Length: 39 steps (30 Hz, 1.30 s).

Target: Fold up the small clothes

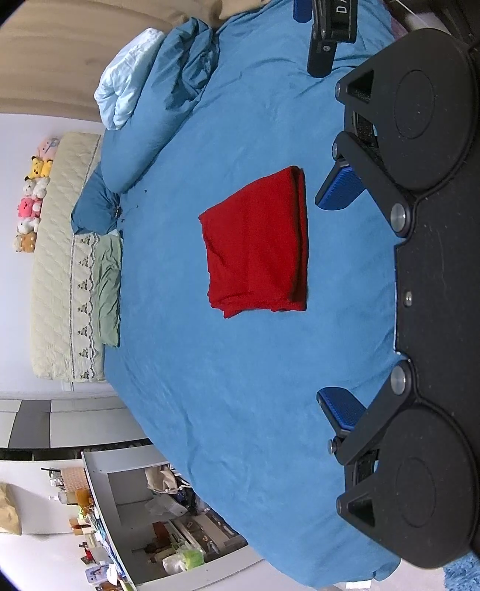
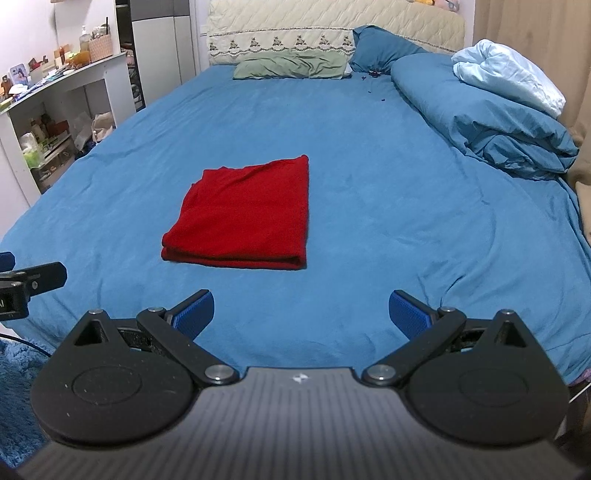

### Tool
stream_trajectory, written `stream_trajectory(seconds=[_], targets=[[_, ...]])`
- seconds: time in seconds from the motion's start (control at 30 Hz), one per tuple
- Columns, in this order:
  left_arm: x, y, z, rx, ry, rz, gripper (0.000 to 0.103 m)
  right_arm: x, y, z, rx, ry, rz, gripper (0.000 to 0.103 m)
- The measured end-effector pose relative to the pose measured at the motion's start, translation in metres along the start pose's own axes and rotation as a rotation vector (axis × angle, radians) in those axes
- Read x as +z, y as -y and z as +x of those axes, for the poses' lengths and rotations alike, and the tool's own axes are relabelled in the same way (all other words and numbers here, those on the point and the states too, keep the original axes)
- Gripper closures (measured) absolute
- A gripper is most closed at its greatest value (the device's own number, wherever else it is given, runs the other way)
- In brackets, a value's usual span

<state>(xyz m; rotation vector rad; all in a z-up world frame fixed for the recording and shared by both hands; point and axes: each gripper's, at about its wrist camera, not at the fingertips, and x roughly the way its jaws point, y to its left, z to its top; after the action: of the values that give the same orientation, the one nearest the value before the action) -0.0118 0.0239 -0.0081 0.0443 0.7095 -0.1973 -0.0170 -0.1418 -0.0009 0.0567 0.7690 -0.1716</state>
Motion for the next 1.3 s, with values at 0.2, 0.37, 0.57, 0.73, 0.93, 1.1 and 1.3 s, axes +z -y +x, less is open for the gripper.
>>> stream_trajectory(seconds=[0.2, 0.37, 0.57, 0.73, 0.93, 1.1, 1.3], targets=[[-0.0001, -0.0001, 0.0006, 0.002, -0.002, -0.001, 0.000, -0.0011, 0.0010, 0.0004, -0.003, -0.002, 0.006, 0.000], [-0.0003, 0.0000, 0.0005, 0.002, -0.001, -0.002, 0.000, -0.0018, -0.0015, 0.0001, -0.005, 0.000, 0.007, 0.000], [0.0001, -0.0002, 0.0011, 0.002, -0.003, 0.001, 0.000, -0.0028, -0.0030, -0.0006, -0.005, 0.002, 0.007, 0.000], [0.0002, -0.0016, 0.0010, 0.003, -0.001, -0.005, 0.000, -0.0027, -0.0030, -0.0008, -0.006, 0.003, 0.006, 0.000], [-0.0001, -0.0026, 0.0008, 0.003, -0.001, -0.005, 0.000, -0.0025, -0.0028, -0.0011, -0.005, 0.001, 0.005, 0.000], [-0.0005, -0.0024, 0.0005, 0.003, -0.003, -0.003, 0.000, -0.0020, -0.0040, -0.0028, -0.008, 0.004, 0.006, 0.000], [-0.0008, -0.0019, 0.0003, 0.004, -0.002, -0.005, 0.000, -0.0019, -0.0041, -0.0034, -0.009, 0.002, 0.005, 0.000]])
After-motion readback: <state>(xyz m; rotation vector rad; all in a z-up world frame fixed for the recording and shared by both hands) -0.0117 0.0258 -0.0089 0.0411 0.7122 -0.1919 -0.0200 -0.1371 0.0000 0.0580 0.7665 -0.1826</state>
